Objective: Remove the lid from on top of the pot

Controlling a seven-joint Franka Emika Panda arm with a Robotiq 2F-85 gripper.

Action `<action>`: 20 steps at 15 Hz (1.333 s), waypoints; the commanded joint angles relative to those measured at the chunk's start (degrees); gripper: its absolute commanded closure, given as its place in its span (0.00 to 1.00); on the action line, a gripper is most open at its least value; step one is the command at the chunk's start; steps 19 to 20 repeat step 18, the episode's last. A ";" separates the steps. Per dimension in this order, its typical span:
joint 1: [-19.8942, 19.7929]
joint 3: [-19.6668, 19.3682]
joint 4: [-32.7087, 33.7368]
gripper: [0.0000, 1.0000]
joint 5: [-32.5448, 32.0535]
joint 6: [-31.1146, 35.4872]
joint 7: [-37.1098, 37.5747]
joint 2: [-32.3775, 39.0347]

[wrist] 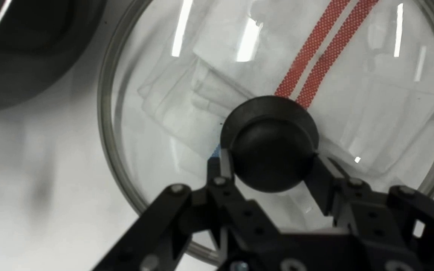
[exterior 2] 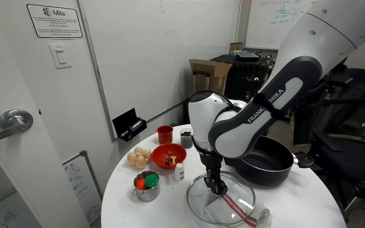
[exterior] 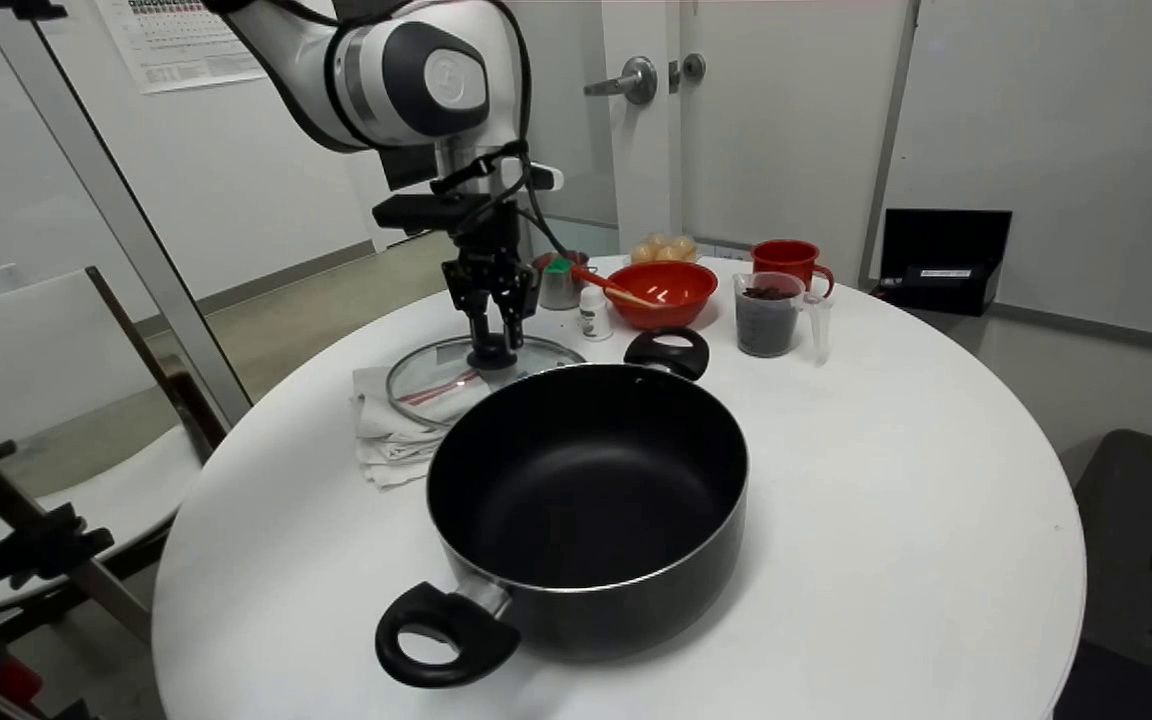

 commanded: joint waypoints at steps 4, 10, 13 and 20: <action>0.05 -0.43 3.89 0.17 -0.34 -3.67 -0.39 1.38; -1.10 -0.28 -1.05 0.00 -0.25 -2.02 -1.48 -3.47; -1.89 0.10 -5.68 0.00 -0.41 -1.50 -2.96 -8.32; -2.76 0.13 -14.59 0.00 -0.99 -2.35 -5.68 -17.88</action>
